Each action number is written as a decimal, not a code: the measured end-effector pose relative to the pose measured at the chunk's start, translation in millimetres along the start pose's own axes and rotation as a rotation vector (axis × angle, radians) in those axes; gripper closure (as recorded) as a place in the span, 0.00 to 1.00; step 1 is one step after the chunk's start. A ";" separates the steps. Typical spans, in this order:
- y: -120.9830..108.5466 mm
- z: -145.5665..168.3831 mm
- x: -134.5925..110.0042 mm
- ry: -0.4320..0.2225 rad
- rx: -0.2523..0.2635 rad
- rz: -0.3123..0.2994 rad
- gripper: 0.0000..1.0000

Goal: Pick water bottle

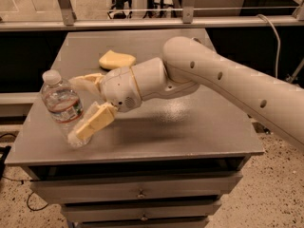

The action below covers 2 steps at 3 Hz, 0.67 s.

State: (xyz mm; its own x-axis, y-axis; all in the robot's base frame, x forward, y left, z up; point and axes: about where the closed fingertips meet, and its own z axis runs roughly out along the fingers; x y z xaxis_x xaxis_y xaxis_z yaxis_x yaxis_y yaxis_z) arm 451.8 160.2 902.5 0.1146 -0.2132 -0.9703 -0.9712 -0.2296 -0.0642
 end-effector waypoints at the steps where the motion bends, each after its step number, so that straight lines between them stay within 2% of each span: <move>1: 0.9 7.4 0.3 -0.026 -0.008 0.008 0.47; 2: 0.8 10.4 0.1 -0.042 -0.007 0.016 0.72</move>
Offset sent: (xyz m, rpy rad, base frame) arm 0.0000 0.0087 -0.0045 0.0541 0.0417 -0.0058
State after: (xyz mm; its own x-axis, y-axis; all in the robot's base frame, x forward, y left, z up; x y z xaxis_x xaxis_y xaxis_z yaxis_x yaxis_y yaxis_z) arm 448.8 169.8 900.0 0.0899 -0.1767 -0.9801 -0.9713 -0.2330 -0.0471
